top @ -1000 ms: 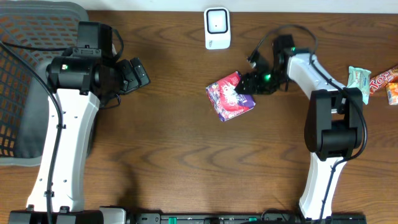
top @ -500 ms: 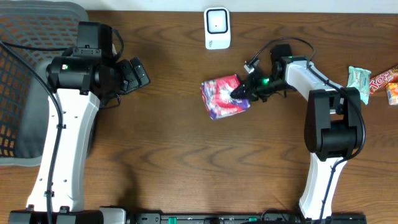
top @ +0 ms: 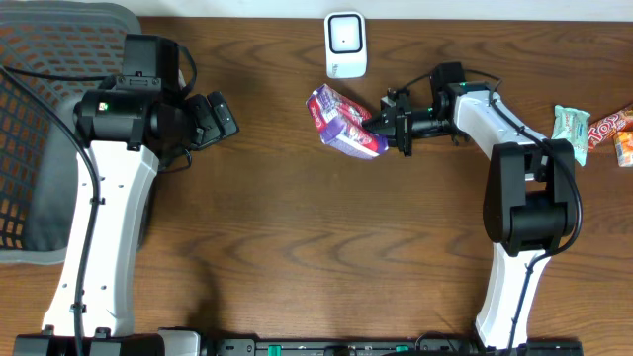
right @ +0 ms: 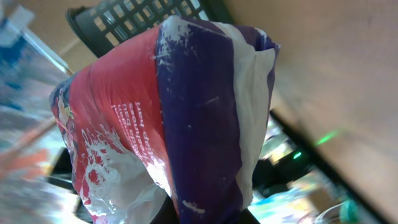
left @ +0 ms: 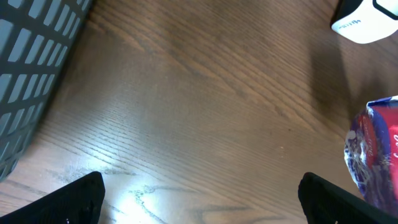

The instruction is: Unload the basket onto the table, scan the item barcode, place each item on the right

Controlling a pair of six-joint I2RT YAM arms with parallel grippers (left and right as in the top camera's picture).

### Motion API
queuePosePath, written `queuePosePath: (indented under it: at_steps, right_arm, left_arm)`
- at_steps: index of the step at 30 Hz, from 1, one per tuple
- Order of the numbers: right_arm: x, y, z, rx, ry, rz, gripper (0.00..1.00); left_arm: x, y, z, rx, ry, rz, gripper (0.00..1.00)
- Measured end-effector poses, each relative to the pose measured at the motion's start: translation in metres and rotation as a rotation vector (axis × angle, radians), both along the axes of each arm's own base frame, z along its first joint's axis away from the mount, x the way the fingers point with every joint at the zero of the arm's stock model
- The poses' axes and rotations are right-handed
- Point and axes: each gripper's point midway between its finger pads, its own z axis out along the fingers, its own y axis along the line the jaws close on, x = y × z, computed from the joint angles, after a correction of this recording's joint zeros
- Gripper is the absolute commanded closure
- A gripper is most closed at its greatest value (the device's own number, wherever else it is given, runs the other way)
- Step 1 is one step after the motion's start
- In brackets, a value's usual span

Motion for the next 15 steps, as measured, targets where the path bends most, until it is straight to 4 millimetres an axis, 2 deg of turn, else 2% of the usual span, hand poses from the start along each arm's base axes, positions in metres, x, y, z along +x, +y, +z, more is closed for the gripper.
queuePosePath:
  at_steps: [6, 15]
  right_arm:
    - [-0.0015, 0.0011, 0.0039, 0.014, 0.086, -0.003, 0.99]
    - [-0.0015, 0.0015, 0.0051, 0.019, 0.097, -0.002, 0.99]
  left_arm:
    - [0.0000, 0.0000, 0.0000, 0.000, 0.000, 0.000, 0.01]
    - [0.0000, 0.0000, 0.0000, 0.000, 0.000, 0.000, 0.01]
